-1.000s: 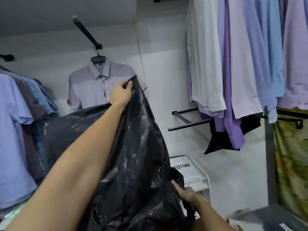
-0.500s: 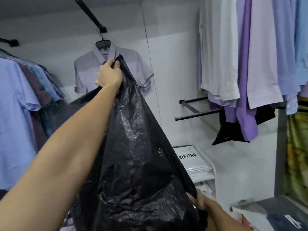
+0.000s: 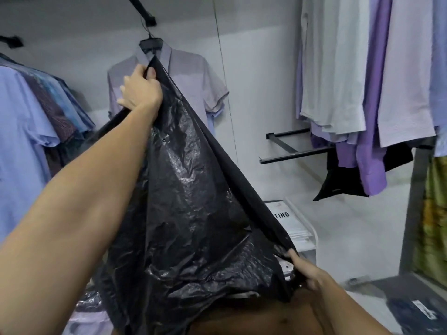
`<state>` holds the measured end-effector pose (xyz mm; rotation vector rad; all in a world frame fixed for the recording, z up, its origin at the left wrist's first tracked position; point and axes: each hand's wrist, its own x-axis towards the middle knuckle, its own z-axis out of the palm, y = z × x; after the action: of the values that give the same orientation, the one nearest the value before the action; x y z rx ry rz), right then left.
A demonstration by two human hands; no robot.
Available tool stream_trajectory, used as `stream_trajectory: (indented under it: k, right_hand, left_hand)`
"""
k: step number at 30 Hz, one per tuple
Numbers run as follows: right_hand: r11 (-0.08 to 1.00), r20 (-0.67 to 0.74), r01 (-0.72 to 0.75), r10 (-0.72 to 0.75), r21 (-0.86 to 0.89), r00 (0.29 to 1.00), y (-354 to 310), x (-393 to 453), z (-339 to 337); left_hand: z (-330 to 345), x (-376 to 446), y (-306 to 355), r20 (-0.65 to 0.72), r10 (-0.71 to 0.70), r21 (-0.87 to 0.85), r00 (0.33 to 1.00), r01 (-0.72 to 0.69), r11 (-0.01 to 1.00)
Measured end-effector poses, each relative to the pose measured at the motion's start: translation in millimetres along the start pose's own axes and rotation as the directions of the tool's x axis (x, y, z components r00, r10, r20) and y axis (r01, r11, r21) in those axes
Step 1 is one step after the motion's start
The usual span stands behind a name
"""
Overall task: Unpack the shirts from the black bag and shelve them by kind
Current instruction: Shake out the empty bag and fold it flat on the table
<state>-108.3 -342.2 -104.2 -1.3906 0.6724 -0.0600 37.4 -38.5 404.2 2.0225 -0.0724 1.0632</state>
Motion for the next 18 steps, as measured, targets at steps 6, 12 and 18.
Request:
stream_trajectory:
  k: [6,12,18]
  right_hand:
    - [0.965,-0.135,-0.022,0.059,0.262,0.989,-6.7,6.3,-1.2]
    - [0.995,-0.234,-0.012,-0.011,-0.095,0.972,12.6,42.5,-1.0]
    - [0.686,-0.270,0.030,-0.326,-0.727,0.906,8.4,-0.4,3.7]
  left_hand:
    - [-6.6,15.2,-14.8,0.017,0.001,0.033,1.000,-0.001,0.999]
    - [-8.1,14.1,-17.8,0.003,-0.034,-0.055,0.999,0.034,0.998]
    - [-12.9,22.8,-13.5,-0.038,-0.033,-0.082,0.999,0.030,0.996]
